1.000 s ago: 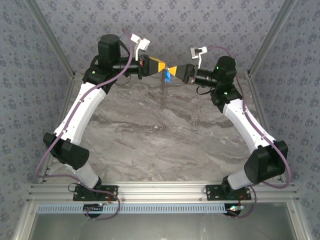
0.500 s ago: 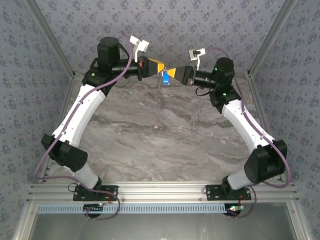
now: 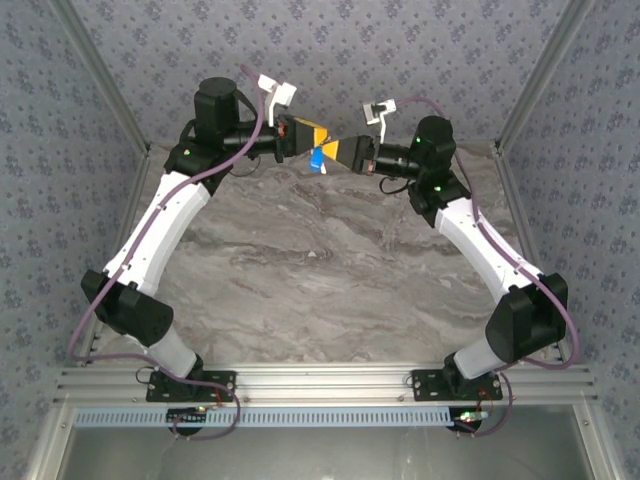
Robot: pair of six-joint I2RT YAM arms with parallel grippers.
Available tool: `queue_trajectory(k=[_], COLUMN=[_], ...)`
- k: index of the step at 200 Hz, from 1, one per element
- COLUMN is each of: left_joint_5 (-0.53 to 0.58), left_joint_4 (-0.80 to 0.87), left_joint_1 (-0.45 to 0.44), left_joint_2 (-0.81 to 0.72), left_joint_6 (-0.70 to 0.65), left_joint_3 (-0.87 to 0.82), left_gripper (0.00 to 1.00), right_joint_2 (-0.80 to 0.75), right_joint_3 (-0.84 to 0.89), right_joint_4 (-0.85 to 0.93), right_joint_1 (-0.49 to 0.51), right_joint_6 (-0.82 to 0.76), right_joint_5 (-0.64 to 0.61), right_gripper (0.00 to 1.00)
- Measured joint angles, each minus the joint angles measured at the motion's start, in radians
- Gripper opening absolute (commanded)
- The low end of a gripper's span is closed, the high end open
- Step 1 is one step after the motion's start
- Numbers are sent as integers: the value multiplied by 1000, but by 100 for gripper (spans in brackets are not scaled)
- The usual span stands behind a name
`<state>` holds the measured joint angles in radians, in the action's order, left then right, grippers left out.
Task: Put the keys on the keyring
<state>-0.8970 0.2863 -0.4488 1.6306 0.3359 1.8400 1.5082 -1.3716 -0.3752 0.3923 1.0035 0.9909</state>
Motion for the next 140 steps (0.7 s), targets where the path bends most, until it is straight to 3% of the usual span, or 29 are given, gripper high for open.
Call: queue_trajectory(k=[11,23,42,94,140], left_joint_5=[1,4,8,7,7], left_joint_4=[-2,-7,-23,-57,-94], left_joint_1=[0,0,0,-1,-3], left_joint_2=[-1,-2,-2,-13,-22], left_joint_6=[0,4,6,11,34], left_joint_3=[-1,-6,-10,-11,-26], left_gripper=[0,0,0,0,0], right_joint_2=[0,-1,-18,-97,-99], right_joint_3=[0,2,32,95,21], right_joint_4=[0,2,2,0,-22], right_joint_1=[-1,-7,-34,-184,-146], right_joint_6=[-1,2,5,44,56], right_joint_5=[0,1,3,-9,-39], right_gripper=[0,19,30,36,41])
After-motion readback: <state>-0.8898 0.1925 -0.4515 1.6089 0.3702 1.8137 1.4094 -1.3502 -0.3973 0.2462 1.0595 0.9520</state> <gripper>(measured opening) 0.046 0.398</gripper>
